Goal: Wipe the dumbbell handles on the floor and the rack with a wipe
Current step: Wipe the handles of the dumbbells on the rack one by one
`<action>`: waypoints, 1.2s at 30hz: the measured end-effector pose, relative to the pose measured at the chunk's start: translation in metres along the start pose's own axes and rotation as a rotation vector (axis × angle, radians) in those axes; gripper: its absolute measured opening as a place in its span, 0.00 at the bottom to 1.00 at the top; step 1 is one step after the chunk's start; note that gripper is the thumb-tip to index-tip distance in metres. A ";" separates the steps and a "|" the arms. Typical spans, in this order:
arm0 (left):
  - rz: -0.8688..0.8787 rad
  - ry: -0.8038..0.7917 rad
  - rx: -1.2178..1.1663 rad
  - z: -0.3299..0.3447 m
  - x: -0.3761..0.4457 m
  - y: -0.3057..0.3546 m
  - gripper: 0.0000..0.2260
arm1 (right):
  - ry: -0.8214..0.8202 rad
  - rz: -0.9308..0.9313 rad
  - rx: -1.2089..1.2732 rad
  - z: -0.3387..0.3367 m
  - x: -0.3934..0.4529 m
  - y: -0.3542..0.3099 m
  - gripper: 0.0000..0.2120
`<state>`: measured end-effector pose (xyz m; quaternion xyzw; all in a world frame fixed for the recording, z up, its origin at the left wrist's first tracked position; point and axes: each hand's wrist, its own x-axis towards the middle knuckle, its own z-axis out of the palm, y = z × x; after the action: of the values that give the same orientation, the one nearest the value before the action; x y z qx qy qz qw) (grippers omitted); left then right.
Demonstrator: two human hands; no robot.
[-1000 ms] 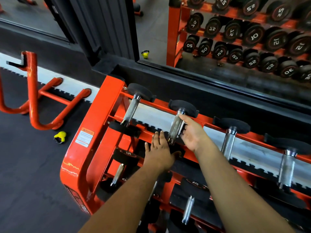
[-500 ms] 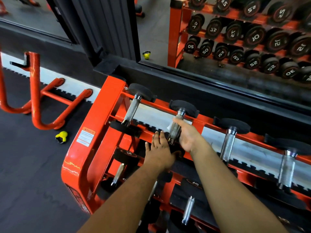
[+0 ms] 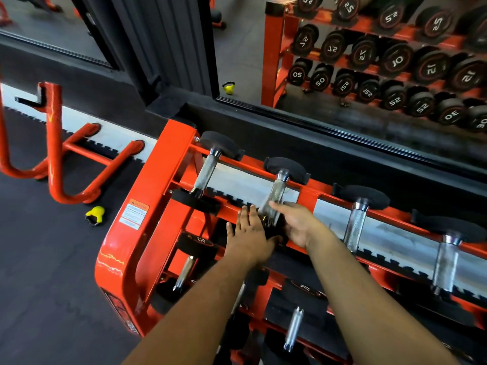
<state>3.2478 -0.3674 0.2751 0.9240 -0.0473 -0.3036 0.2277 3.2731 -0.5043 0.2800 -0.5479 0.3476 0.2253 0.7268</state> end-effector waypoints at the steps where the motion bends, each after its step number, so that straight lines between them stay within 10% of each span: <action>1: -0.001 0.001 0.004 0.001 0.001 -0.001 0.46 | 0.042 -0.053 -0.015 -0.005 0.000 0.004 0.06; 5: 0.009 0.007 -0.003 0.001 0.001 -0.002 0.47 | 0.285 -0.389 -0.145 -0.006 0.005 0.010 0.11; 8: 0.014 0.018 -0.016 0.001 0.000 -0.002 0.47 | 0.439 -0.730 -0.935 0.002 0.005 0.005 0.19; 15: 0.025 0.035 -0.028 0.005 0.003 -0.003 0.46 | 0.210 -1.256 -2.028 -0.044 0.013 0.005 0.27; 18: 0.015 0.031 -0.018 0.004 0.002 -0.002 0.47 | 0.279 -1.122 -2.249 -0.025 0.013 -0.026 0.28; 26: 0.015 0.035 -0.029 0.006 0.003 -0.004 0.45 | -0.339 -1.203 -2.134 -0.040 0.015 -0.012 0.26; 31: 0.006 0.050 -0.020 0.005 0.003 -0.005 0.46 | 0.007 -1.209 -2.058 -0.057 0.013 -0.004 0.35; 36: 0.004 0.045 -0.013 0.006 0.003 -0.005 0.46 | -0.259 -1.237 -1.984 -0.063 0.009 0.000 0.32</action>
<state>3.2464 -0.3664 0.2669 0.9290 -0.0418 -0.2826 0.2354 3.2623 -0.5649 0.2630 -0.9223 -0.3818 0.0601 -0.0027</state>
